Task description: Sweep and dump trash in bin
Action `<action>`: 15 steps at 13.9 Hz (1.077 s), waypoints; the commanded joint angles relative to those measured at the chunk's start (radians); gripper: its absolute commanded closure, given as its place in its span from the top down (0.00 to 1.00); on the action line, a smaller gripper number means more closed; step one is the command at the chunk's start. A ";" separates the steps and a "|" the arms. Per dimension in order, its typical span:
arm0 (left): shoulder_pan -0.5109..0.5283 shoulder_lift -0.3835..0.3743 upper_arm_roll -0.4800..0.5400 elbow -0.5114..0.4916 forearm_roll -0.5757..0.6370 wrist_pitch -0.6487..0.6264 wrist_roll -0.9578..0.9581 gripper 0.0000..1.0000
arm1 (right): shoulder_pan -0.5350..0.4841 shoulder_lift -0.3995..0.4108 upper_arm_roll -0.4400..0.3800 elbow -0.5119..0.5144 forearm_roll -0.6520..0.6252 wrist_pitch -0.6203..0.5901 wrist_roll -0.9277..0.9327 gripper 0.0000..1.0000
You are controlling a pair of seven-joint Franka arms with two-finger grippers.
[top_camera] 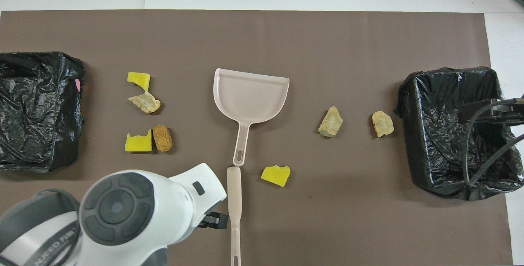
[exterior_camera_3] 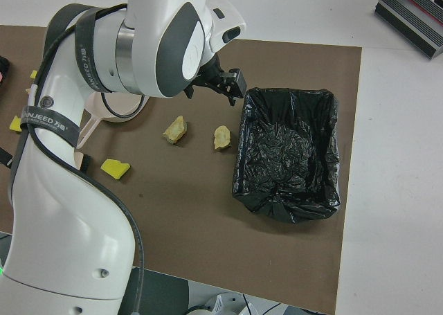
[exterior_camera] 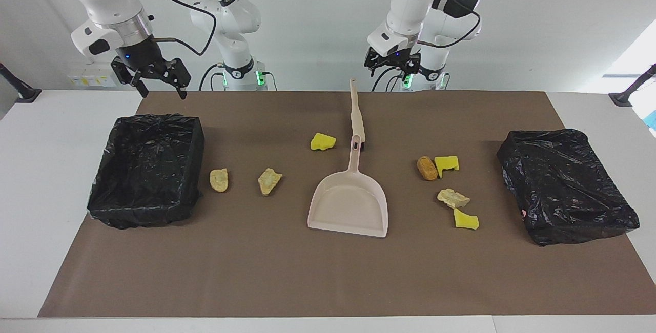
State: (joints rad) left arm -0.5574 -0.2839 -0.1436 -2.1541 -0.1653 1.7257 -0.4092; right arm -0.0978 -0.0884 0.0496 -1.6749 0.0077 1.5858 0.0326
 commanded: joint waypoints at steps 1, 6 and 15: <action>-0.129 -0.020 0.021 -0.149 -0.025 0.168 -0.110 1.00 | 0.000 -0.037 0.004 -0.063 -0.015 0.020 -0.025 1.00; -0.240 0.110 0.021 -0.256 -0.025 0.359 -0.157 1.00 | 0.001 -0.036 0.004 -0.086 -0.014 0.054 -0.022 1.00; -0.237 0.161 0.021 -0.286 -0.025 0.420 -0.183 1.00 | 0.001 -0.037 0.006 -0.098 -0.015 0.048 -0.025 1.00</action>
State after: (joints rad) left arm -0.7880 -0.1130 -0.1283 -2.4087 -0.1798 2.1174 -0.5777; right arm -0.0961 -0.0973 0.0529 -1.7348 0.0077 1.6160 0.0325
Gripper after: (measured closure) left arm 0.000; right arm 0.000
